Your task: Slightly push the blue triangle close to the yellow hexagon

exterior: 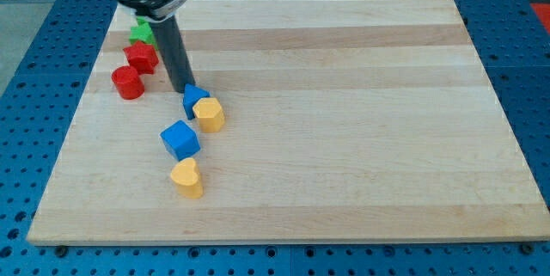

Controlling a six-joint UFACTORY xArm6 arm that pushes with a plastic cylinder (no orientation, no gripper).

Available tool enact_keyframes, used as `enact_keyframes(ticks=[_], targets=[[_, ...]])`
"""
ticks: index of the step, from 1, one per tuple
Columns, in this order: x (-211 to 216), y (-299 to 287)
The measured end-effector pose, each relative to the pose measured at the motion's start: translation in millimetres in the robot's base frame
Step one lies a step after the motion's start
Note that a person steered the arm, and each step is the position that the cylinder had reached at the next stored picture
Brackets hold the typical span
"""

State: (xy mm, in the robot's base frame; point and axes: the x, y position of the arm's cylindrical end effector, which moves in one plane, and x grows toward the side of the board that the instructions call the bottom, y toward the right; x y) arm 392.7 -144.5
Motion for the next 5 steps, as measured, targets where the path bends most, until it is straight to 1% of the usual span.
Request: enact_keyframes(ticks=[1, 2, 3, 4, 5], targets=[[-6.4, 15.7], [21.3, -24.3], [36.9, -71.7], [42.4, -74.2], [68.1, -65.9]])
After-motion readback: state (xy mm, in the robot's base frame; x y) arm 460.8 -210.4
